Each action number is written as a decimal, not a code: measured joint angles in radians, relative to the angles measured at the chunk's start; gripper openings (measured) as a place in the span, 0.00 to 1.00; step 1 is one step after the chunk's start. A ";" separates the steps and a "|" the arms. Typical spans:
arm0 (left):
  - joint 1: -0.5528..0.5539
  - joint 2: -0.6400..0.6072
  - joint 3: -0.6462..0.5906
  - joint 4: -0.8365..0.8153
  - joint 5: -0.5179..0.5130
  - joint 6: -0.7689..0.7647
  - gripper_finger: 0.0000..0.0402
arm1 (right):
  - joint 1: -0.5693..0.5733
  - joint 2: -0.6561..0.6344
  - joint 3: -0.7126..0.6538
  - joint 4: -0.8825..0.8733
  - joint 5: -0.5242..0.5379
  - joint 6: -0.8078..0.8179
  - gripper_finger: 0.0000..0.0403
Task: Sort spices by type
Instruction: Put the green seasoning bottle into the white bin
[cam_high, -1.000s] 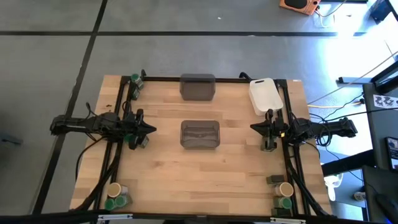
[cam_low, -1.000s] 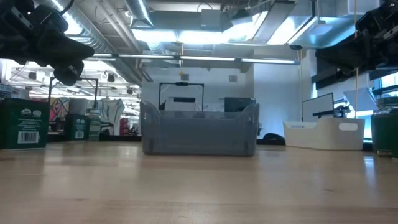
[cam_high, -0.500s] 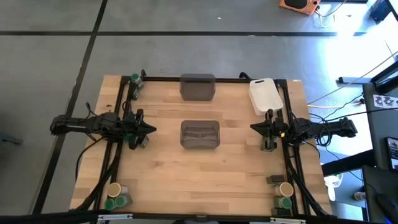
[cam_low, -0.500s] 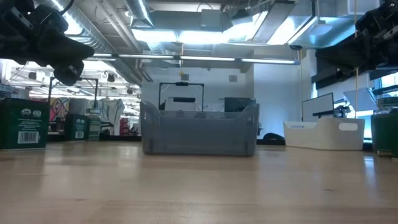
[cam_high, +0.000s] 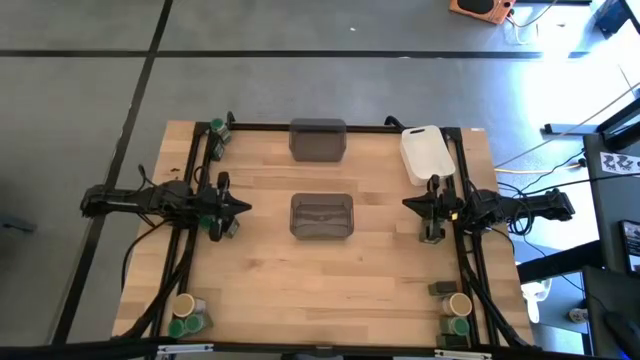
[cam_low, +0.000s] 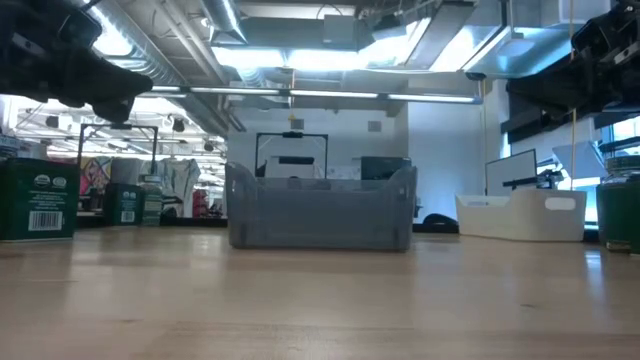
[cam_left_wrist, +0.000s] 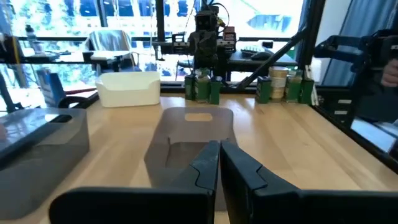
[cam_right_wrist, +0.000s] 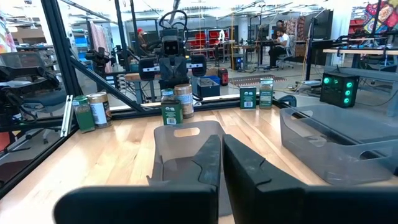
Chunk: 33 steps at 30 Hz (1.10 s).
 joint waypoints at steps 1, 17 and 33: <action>0.000 0.000 0.000 0.004 -0.013 0.002 0.03 | 0.000 0.000 0.000 0.003 -0.001 0.002 0.05; 0.000 0.000 0.000 0.118 -0.086 -0.210 0.03 | 0.000 0.000 0.028 0.028 0.183 -0.056 0.05; 0.000 0.006 0.000 0.382 -0.143 0.168 0.03 | 0.000 0.007 0.103 -0.041 0.181 -0.071 0.05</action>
